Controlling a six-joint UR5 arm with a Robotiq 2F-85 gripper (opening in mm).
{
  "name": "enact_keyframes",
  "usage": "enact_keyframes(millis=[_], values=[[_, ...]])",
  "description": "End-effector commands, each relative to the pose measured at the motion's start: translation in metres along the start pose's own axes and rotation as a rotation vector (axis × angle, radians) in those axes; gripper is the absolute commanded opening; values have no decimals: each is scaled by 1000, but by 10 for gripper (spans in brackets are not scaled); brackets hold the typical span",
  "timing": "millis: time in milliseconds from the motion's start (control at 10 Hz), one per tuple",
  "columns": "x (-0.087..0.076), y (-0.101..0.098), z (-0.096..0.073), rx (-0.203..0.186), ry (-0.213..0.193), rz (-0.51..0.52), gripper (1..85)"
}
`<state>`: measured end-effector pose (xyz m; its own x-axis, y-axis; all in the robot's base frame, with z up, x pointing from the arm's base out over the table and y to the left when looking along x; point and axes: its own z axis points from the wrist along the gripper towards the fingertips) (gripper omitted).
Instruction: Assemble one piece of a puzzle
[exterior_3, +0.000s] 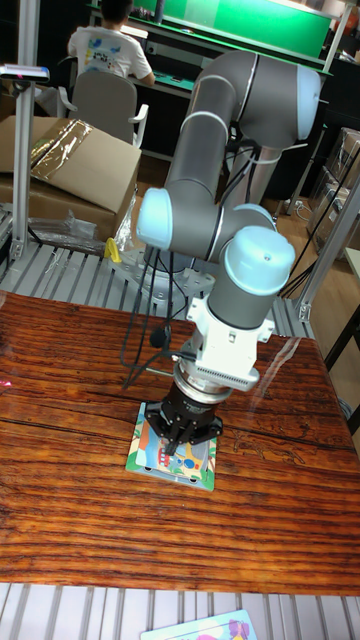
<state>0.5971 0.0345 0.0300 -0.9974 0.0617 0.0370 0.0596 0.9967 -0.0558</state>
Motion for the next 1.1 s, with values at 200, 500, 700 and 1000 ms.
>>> enact_keyframes(millis=[200, 500, 700, 1000], values=[[-9, -25, -40, 17, -27, 38, 13], [-31, -47, -63, -40, -36, 178, 13], [-31, -61, -73, -42, -25, 209, 13], [-49, -76, -77, -45, -88, 344, 13]])
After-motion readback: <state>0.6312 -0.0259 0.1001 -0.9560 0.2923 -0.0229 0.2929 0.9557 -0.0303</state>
